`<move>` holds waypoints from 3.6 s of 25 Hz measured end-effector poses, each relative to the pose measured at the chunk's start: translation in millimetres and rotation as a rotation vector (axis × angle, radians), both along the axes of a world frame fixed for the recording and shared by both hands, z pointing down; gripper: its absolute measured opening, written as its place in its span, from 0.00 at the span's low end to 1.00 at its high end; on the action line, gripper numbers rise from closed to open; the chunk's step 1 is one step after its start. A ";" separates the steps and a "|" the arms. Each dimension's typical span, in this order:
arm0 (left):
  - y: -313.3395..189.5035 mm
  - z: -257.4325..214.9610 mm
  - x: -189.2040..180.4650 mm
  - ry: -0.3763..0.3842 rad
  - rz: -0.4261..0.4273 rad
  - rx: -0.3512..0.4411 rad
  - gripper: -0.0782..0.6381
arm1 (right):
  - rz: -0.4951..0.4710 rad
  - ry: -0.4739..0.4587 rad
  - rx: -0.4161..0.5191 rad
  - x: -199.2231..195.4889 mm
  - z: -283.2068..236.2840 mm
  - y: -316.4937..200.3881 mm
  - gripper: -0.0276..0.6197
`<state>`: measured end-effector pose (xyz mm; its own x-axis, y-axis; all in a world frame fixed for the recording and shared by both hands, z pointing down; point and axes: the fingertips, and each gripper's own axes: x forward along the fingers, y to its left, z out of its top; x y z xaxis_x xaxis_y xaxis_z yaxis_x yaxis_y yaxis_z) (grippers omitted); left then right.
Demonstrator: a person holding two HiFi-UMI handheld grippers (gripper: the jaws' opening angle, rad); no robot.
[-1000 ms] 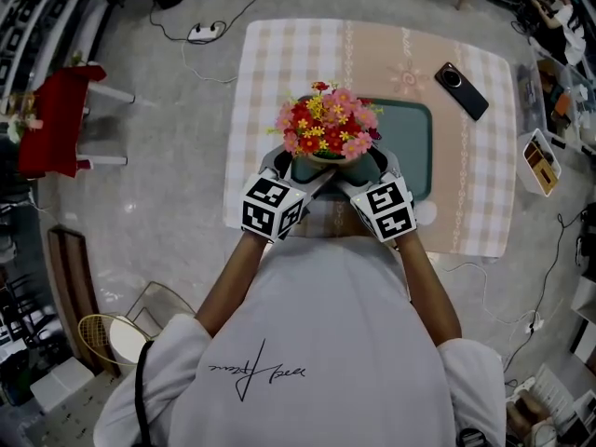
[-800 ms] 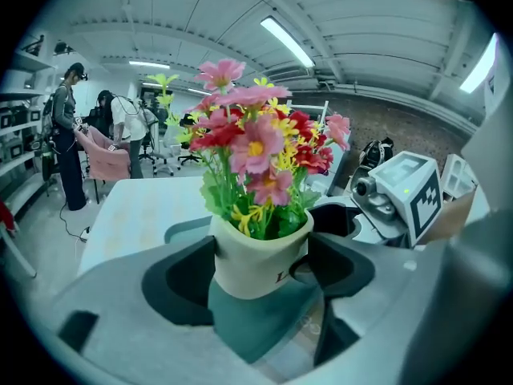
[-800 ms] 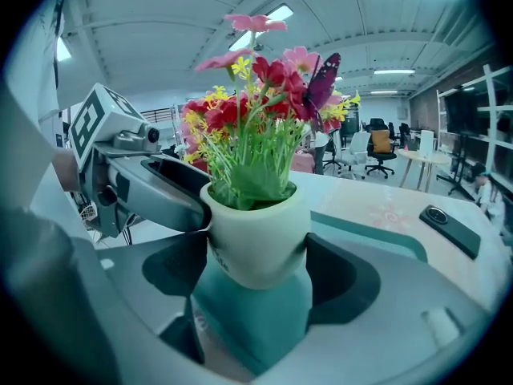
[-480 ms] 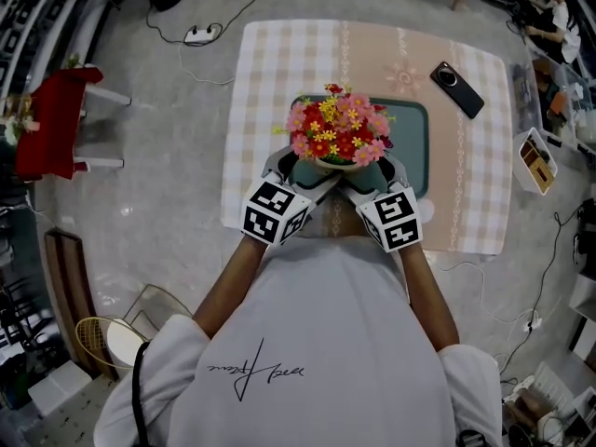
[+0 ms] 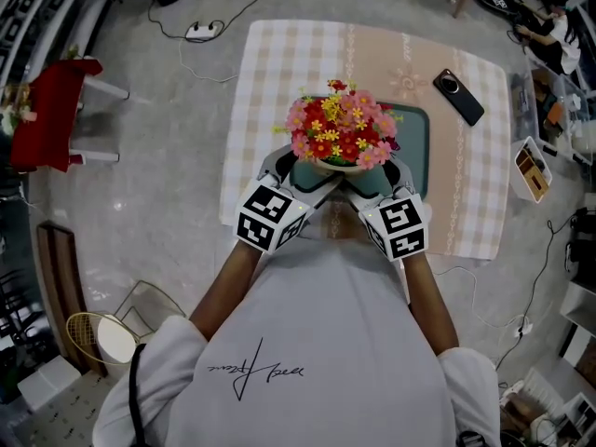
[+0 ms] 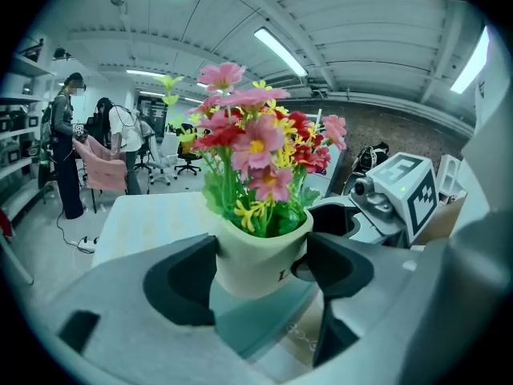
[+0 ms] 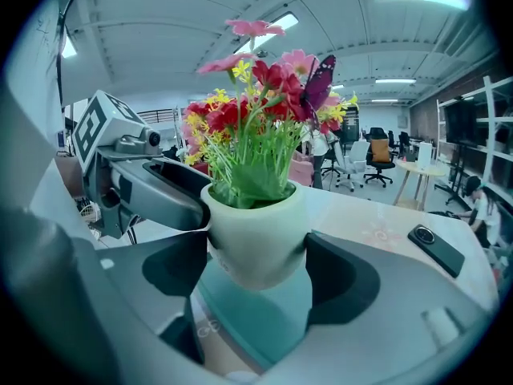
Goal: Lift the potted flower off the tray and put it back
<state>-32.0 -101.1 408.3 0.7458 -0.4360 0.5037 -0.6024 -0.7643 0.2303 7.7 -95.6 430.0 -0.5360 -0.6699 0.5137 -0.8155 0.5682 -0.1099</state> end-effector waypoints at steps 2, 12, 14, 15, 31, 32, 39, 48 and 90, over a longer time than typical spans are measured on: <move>-1.3 -5.2 -0.1 0.013 0.000 0.007 0.60 | 0.001 0.002 0.010 0.2 -5.5 -1.3 0.65; -2.5 -30.6 -6.6 0.036 -0.017 0.049 0.60 | -0.001 -0.013 0.045 -6.0 -30.5 -3.0 0.65; -3.2 -37.5 -7.0 0.038 -0.013 0.068 0.60 | 0.003 -0.013 0.059 -6.5 -37.1 -4.0 0.65; -3.8 -40.9 -7.1 0.037 -0.011 0.078 0.60 | 0.004 -0.013 0.066 -6.6 -40.5 -4.8 0.65; -8.5 -80.9 -5.4 0.084 -0.032 0.152 0.59 | 0.009 -0.059 0.142 -4.1 -79.9 -10.0 0.64; -8.6 -82.8 -5.2 0.089 -0.035 0.156 0.59 | 0.010 -0.064 0.147 -4.1 -81.9 -10.1 0.64; -6.9 -85.3 -5.5 0.116 -0.050 0.161 0.59 | 0.010 -0.073 0.154 -3.5 -84.2 -7.9 0.64; -7.4 -84.7 -3.8 0.132 -0.045 0.161 0.58 | 0.021 -0.066 0.160 -1.6 -84.5 -8.0 0.64; -18.1 -48.5 41.8 0.078 0.066 0.075 0.58 | 0.102 -0.053 0.104 43.6 -49.6 -14.2 0.64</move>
<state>9.8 -119.2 359.8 0.8099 -0.4185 0.4110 -0.5323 -0.8187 0.2152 51.3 -109.8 380.4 -0.4867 -0.7708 0.4111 -0.8644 0.4929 -0.0992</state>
